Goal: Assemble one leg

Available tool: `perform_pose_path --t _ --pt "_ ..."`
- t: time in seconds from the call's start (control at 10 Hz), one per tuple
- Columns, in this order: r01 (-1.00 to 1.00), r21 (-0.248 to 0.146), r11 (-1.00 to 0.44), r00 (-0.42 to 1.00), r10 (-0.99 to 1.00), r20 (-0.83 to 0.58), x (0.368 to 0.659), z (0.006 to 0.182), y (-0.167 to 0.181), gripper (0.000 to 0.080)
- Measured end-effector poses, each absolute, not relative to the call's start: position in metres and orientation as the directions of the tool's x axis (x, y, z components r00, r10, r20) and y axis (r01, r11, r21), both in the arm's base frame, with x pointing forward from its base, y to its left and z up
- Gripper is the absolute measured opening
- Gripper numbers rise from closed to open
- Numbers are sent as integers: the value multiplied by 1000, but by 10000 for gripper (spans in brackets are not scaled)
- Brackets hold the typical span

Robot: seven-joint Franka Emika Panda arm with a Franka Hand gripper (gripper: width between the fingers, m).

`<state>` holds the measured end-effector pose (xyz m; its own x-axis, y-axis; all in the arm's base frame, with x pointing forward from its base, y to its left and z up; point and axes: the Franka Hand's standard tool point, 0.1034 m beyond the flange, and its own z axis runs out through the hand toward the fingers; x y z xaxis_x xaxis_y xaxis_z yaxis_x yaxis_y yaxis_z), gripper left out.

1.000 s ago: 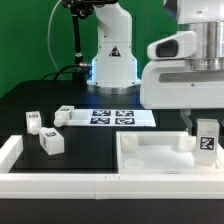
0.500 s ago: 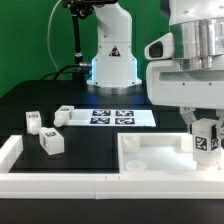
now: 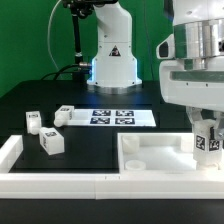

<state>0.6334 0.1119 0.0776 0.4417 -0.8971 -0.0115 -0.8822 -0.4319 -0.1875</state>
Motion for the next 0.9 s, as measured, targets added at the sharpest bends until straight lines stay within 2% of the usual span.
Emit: perform_pose_path --t 0.2,0.3,0.4,0.6,0.9 --pt "-780 -179 -600 606 -795 27 638 81 111 565" --pt "-735 -161 -658 662 -749 38 638 81 112 565" --pt "-722 -155 -674 677 -735 47 637 81 117 635" --pt "-724 -155 -672 674 -737 46 637 81 115 645" --pt "-525 -131 -841 839 -537 87 638 79 108 649"
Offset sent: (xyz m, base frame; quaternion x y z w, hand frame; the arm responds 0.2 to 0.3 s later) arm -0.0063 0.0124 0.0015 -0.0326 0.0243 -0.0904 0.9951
